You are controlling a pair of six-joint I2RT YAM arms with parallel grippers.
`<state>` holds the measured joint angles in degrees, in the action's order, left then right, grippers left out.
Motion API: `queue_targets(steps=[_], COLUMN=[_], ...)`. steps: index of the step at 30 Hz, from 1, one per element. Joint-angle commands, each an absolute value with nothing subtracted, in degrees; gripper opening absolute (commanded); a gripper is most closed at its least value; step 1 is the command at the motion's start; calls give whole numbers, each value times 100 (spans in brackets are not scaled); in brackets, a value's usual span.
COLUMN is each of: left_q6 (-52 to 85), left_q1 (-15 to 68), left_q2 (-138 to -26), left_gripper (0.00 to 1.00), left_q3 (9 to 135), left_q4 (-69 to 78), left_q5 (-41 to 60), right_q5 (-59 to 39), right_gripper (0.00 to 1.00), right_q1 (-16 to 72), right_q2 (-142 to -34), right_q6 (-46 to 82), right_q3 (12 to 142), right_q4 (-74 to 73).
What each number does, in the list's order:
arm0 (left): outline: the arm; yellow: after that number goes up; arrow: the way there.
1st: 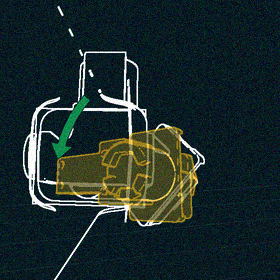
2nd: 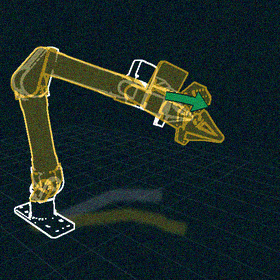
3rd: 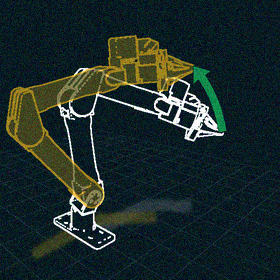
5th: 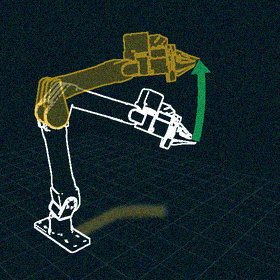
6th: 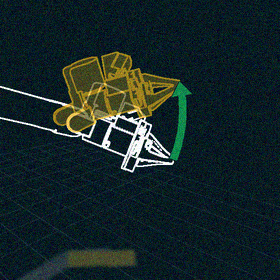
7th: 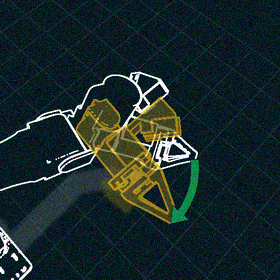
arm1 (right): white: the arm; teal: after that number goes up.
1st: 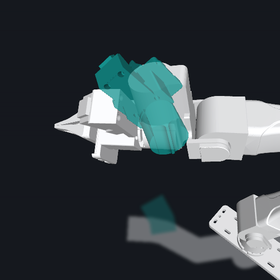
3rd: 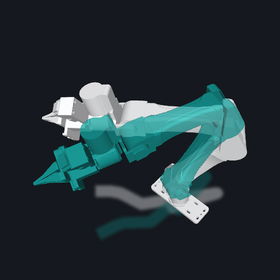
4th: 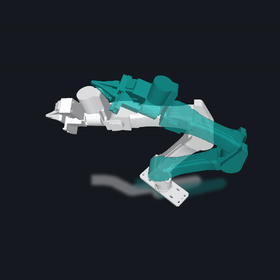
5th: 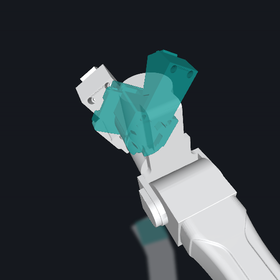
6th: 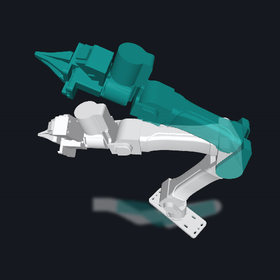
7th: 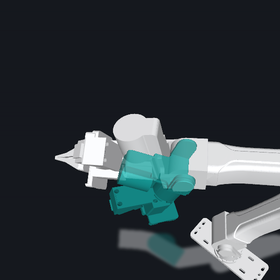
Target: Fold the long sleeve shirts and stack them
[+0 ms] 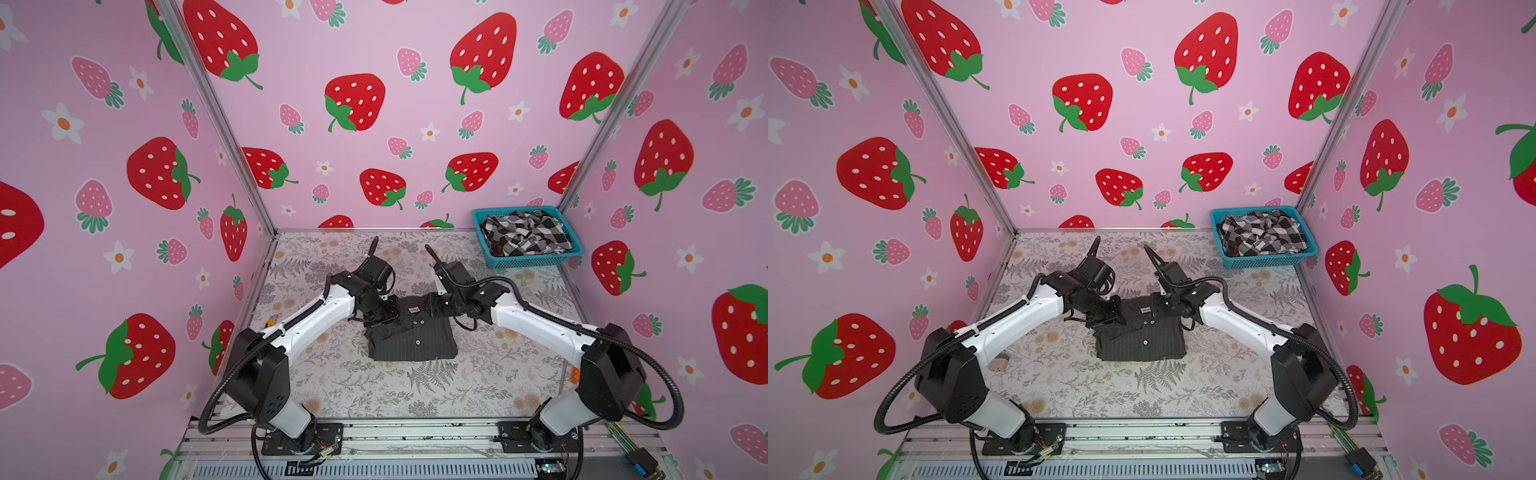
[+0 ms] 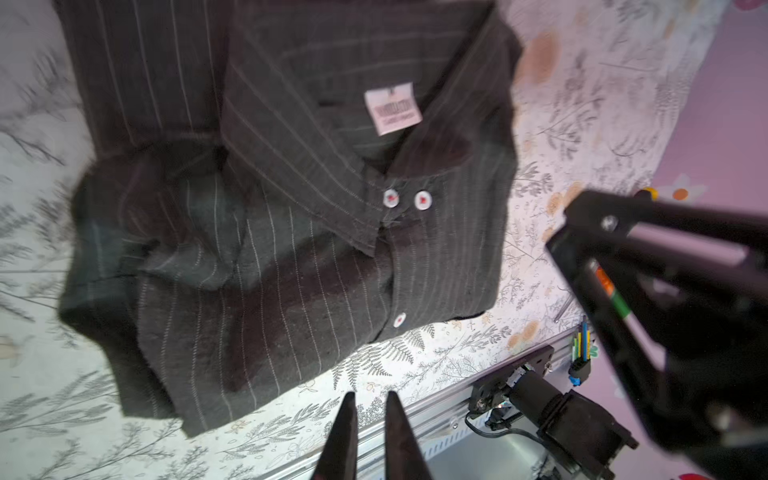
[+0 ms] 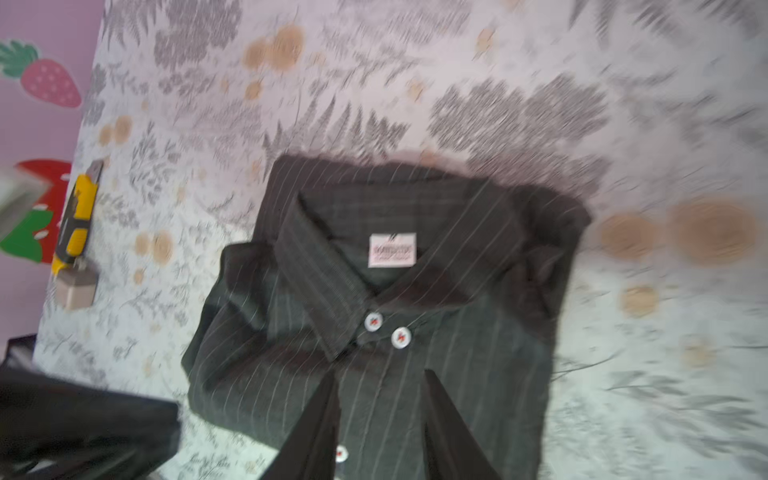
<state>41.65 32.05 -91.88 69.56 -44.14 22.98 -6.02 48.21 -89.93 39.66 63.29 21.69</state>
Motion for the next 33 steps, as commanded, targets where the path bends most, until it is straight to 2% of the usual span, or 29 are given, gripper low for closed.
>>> queue_targets(steps=[1, 4, 11, 17, 18, 19, 20, 23, 25, 27, 33], left_q6=[4291, 4166, 3973, 3954, 3946, 3917, 3897, 3851, 3862, 3991, 4456], left_q1=[3121, 3046, 2835, 2623, 2619, 2619, 2611, 2584, 2583, 2584, 2744], left_q2=[-9659, -9995, -10555, -10689, -10560, -10384, -10198, -9673, -9433, -9225, -8999], left_gripper=[0, 0, 0, 0, 3, 15, 21, 27, 25, 15, 7], left_q3=[6620, 6540, 6314, 6348, 6439, 6524, 6603, 6960, 7168, 7139, 6245], left_q4=[-4154, -4079, -3720, -3351, -3450, -3561, -3680, -4129, -4434, -4500, -4023], left_q5=[2597, 2278, 2341, 2560, 2579, 2532, 2478, 2318, 2249, 2362, 2861], right_q5=[-1217, -1408, -1319, -1310, -1245, -1129, -1022, -752, -704, -691, -806], right_gripper=[30, 29, 27, 27, 28, 30, 32, 34, 34, 34, 32], right_q1=[4895, 4812, 4557, 4510, 4518, 4510, 4507, 4435, 4306, 4181, 4091], right_q2=[-9138, -9259, -9205, -9160, -9102, -9054, -9024, -9106, -9308, -9565, -10255], right_q6=[4801, 4999, 5010, 4736, 4614, 4522, 4418, 4127, 4002, 3924, 3645], right_q3=[5560, 5101, 4542, 4952, 5177, 5461, 5707, 6460, 6837, 7092, 7622], right_q4=[1548, 1162, 1140, 1452, 1638, 1824, 2017, 2466, 2534, 2515, 2400])
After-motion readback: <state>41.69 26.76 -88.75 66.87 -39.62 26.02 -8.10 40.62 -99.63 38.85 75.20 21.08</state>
